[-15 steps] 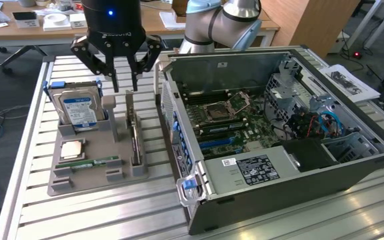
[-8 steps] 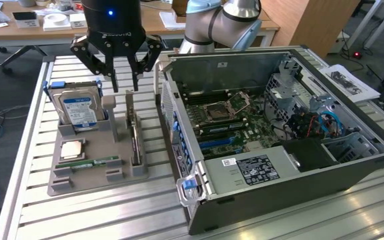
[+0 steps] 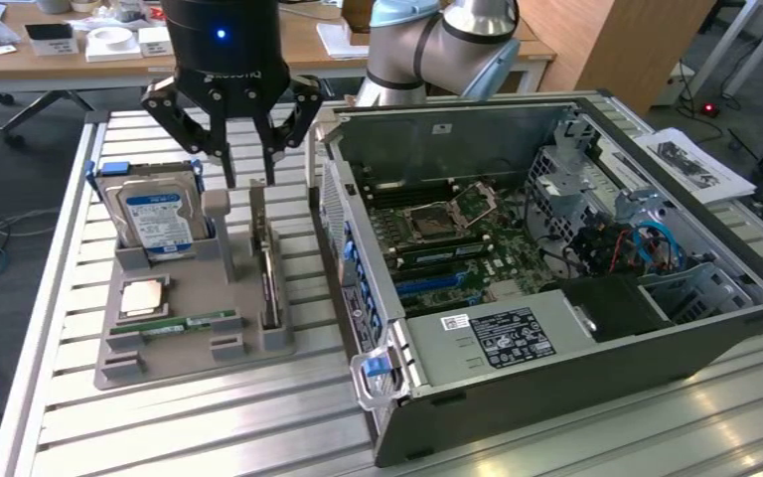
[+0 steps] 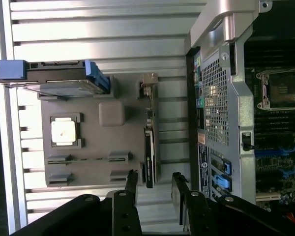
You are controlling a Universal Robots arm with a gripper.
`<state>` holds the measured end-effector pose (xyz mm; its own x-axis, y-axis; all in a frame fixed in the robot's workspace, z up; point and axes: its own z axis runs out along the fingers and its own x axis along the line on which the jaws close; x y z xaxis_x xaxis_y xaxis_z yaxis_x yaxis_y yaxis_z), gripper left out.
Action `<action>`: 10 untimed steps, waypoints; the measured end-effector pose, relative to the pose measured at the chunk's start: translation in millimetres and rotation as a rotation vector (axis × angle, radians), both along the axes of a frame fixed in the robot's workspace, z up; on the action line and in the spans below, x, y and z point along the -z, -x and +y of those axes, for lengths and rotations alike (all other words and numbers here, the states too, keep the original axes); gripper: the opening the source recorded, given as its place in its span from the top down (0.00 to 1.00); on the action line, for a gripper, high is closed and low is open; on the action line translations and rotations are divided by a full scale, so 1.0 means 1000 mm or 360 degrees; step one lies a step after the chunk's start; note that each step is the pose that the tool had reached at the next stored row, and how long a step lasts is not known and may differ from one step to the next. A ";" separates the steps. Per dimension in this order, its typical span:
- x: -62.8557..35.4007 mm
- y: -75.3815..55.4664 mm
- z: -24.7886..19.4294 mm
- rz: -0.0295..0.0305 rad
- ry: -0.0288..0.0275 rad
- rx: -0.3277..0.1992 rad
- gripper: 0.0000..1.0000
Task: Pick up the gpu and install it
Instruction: 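Pick up the gpu and move the gpu toward the slot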
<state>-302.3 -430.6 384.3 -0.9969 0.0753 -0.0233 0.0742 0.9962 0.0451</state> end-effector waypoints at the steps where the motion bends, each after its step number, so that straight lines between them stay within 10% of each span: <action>1: 0.0015 0.000 0.0000 -0.00002 -0.00001 0.0000 0.58; 10: 0.0140 0.000 0.0000 -0.00001 0.00000 0.0000 0.58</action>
